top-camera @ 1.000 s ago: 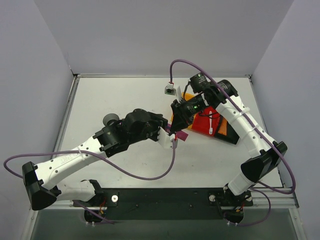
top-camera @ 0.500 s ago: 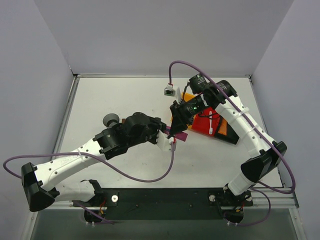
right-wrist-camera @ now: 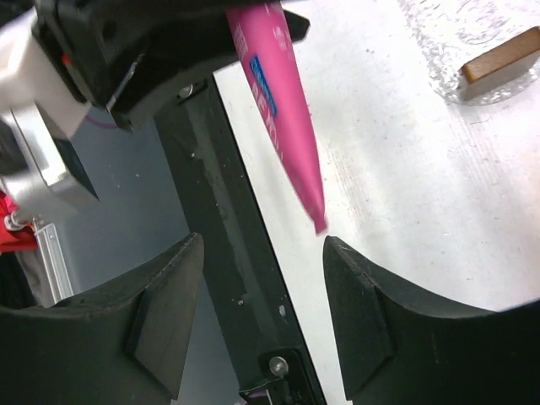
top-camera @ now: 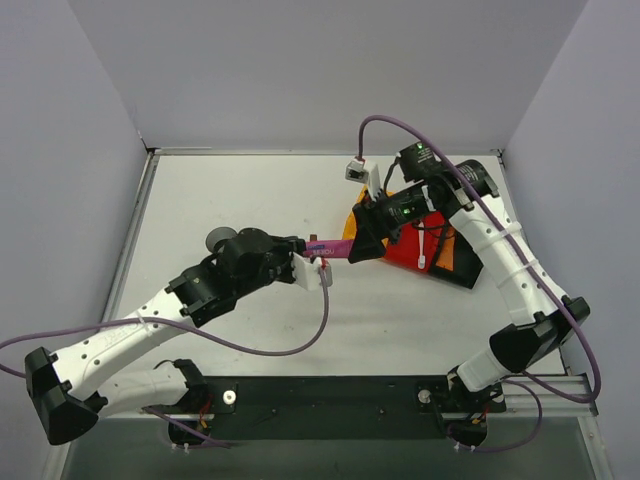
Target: Prepare toiletry sets of a toothbrush and toothpaste on the tray
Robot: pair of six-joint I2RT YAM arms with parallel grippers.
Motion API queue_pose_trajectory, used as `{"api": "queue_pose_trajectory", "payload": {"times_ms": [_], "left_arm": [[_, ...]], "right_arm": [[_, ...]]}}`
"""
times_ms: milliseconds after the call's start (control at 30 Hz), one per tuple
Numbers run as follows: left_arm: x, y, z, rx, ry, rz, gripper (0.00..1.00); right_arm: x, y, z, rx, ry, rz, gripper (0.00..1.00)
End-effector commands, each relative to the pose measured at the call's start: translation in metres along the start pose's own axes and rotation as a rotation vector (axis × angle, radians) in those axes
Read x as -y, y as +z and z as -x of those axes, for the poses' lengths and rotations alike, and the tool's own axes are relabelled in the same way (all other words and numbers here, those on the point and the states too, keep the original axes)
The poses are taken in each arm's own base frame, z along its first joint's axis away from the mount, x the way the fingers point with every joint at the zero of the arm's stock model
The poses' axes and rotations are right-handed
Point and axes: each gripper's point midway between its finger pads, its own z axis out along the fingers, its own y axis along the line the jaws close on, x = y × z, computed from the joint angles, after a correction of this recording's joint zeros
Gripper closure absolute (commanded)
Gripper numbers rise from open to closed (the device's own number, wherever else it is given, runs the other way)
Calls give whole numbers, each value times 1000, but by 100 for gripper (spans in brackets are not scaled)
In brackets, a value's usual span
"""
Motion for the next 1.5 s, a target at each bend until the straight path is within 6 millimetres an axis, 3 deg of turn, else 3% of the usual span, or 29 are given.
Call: {"api": "queue_pose_trajectory", "payload": {"times_ms": [0, 200, 467, 833, 1233, 1467], "left_arm": [[-32, -15, 9, 99, -171, 142, 100], [-41, -26, 2, 148, -329, 207, 100], [-51, -37, 10, 235, -507, 255, 100], [-37, -33, 33, 357, -641, 125, 100], [-36, -29, 38, 386, -655, 92, 100], [-34, -26, 37, 384, -656, 85, 100]], "right_arm": [[-11, -26, 13, 81, -61, -37, 45], [-9, -38, 19, 113, -79, -85, 41], [-9, -45, 29, 148, -105, -114, 40], [-16, -50, 67, 252, -112, -89, 40], [-5, -19, 83, 232, -89, -35, 41], [-8, -7, 86, 216, -83, 10, 45]]}}
